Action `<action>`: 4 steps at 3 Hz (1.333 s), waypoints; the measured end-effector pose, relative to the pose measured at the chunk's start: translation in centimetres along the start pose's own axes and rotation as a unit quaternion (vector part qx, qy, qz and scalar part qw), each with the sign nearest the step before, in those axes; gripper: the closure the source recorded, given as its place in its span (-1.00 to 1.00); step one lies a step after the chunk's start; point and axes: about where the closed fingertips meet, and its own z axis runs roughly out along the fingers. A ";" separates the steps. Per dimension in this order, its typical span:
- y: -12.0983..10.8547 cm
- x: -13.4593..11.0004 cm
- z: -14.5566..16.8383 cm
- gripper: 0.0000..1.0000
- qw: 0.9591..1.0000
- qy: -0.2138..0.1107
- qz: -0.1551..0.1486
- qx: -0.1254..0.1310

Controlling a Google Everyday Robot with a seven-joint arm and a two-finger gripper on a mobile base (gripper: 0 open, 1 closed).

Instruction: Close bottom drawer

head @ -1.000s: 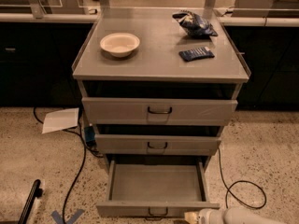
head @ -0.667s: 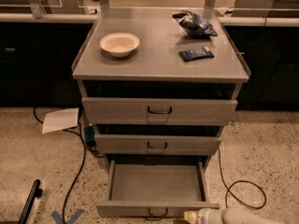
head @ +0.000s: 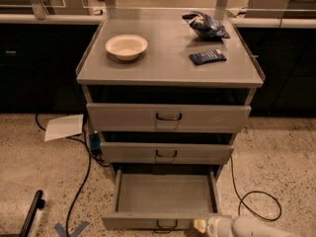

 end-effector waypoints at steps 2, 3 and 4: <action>-1.8 0.1 1.9 1.00 1.000 0.002 0.017 0.010; -2.5 0.2 3.2 1.00 1.000 0.010 0.023 0.016; -2.5 0.0 3.3 1.00 1.000 0.011 0.023 0.017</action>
Offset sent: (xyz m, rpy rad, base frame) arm 0.0161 -0.0121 -0.0361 -0.0109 0.0354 -0.0573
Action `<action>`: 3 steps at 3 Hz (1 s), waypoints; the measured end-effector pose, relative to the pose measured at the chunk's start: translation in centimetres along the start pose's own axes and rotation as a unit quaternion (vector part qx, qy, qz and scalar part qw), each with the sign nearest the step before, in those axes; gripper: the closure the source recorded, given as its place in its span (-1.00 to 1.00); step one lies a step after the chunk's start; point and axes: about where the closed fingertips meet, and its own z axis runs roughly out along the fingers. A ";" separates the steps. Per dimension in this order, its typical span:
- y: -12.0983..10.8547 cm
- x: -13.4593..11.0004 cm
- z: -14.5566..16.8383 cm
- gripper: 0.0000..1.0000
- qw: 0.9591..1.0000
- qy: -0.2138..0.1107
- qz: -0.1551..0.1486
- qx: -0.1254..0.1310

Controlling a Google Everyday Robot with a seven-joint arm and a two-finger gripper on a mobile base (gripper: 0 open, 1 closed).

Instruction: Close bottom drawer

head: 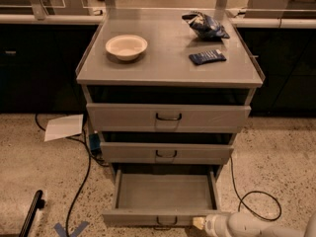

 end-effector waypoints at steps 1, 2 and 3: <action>0.5 -1.2 1.8 1.00 1.000 0.001 -0.010 0.001; 1.8 -3.1 3.2 1.00 1.000 -0.005 -0.030 -0.006; 2.6 -4.3 4.6 1.00 0.999 -0.005 -0.043 -0.011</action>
Offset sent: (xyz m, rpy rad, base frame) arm 0.0651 0.0451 0.0002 -0.0166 -0.0815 0.0829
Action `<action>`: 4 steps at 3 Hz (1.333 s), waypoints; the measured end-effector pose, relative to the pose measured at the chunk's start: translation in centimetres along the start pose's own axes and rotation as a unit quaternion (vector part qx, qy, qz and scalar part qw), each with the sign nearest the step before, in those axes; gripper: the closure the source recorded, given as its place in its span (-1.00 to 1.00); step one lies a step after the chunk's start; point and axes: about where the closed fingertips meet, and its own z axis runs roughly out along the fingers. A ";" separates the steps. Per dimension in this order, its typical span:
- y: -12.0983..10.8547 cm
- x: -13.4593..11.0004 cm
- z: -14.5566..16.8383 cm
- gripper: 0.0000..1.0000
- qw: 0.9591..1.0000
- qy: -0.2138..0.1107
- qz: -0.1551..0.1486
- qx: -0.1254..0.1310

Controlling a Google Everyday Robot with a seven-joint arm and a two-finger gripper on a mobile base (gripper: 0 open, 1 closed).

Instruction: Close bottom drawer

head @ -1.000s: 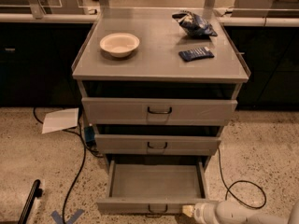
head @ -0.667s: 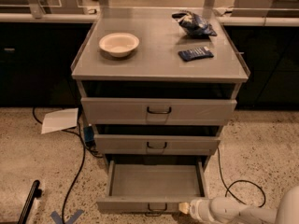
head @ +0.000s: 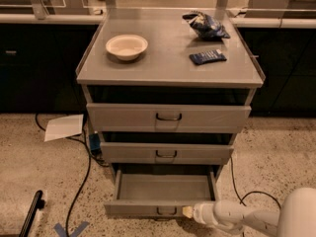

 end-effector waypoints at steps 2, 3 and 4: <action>1.8 -5.5 1.3 1.00 0.998 -0.014 -0.054 -0.003; 1.8 -5.5 1.3 1.00 0.998 -0.014 -0.054 -0.003; 2.2 -4.2 -1.2 1.00 0.999 -0.026 -0.040 0.018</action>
Offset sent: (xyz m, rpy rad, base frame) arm 0.0529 0.0296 0.0227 -0.0187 -0.0849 0.0936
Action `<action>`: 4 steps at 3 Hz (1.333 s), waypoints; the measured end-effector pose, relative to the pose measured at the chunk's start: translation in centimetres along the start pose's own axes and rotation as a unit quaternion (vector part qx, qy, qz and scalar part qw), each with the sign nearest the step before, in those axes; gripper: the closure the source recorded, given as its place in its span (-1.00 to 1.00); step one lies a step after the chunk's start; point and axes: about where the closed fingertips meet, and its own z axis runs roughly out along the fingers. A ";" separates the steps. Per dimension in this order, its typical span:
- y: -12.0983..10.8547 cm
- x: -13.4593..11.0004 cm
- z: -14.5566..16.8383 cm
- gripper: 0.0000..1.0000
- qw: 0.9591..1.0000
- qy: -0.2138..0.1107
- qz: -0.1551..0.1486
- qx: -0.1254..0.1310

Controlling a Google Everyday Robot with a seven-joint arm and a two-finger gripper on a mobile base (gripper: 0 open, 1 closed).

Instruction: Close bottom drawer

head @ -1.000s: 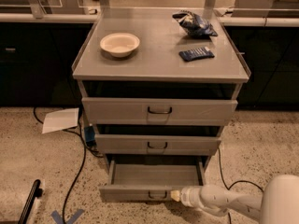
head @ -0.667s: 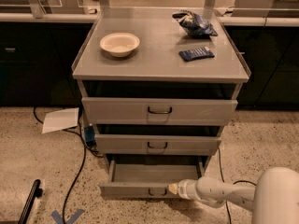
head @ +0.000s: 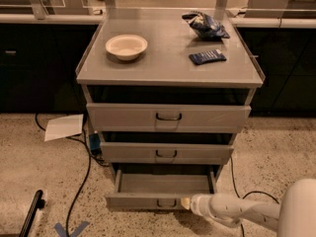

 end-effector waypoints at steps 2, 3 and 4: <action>-0.7 0.8 1.1 1.00 1.000 0.008 0.000 -0.011; -2.9 1.5 2.4 1.00 1.000 0.019 0.007 -0.015; -4.5 2.4 3.5 1.00 0.999 0.027 0.018 -0.015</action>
Offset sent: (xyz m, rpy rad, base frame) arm 0.0090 -0.0093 -0.0388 0.0402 0.0305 0.0412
